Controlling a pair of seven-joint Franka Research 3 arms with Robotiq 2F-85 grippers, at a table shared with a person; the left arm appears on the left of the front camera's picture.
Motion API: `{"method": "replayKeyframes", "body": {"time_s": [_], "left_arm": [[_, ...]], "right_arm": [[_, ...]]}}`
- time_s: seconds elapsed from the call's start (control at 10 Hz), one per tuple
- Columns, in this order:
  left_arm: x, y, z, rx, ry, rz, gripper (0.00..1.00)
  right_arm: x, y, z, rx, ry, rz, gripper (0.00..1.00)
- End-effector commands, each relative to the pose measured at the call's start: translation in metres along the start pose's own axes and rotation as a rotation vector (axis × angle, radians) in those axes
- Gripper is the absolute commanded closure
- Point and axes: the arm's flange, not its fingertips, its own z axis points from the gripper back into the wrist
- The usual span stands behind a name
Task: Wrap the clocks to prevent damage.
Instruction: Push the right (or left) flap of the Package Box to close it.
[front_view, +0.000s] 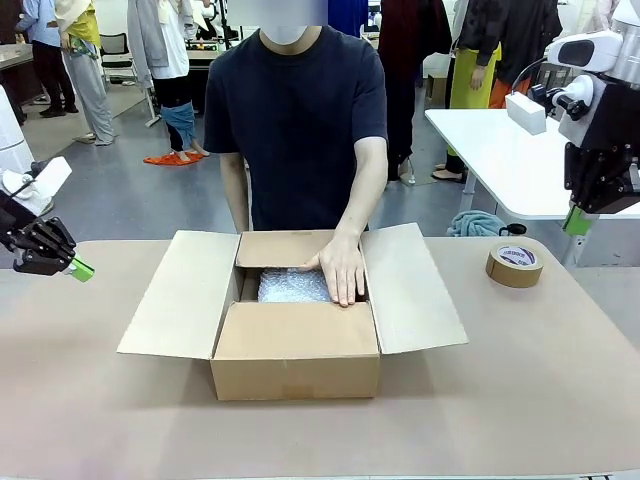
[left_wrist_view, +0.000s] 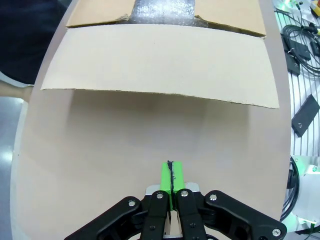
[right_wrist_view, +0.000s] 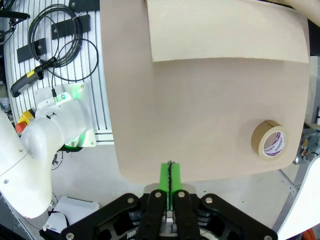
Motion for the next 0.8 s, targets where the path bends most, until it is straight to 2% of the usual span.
{"method": "replayKeyframes", "body": {"time_s": [0.0, 0.3, 0.4, 0.6, 0.7], "left_arm": [[-0.001, -0.001, 0.004, 0.002, -0.002, -0.009, 1.00], [0.000, 0.000, 0.002, 0.004, 0.002, 0.001, 1.00], [-0.012, 0.020, -0.013, -0.054, -0.096, 0.012, 1.00], [-0.034, 0.015, -0.042, -0.056, -0.323, -0.100, 1.00], [-0.034, 0.026, -0.054, -0.076, -0.334, -0.127, 1.00]], "right_arm": [[0.003, -0.001, 0.000, 0.000, -0.019, -0.010, 0.99], [0.003, -0.001, 0.000, 0.000, -0.019, -0.010, 0.99], [0.003, -0.001, 0.000, 0.000, -0.019, -0.010, 0.99], [0.003, -0.001, 0.000, 0.000, -0.019, -0.010, 0.99], [0.003, -0.001, 0.000, 0.000, -0.019, -0.010, 0.99]]}}
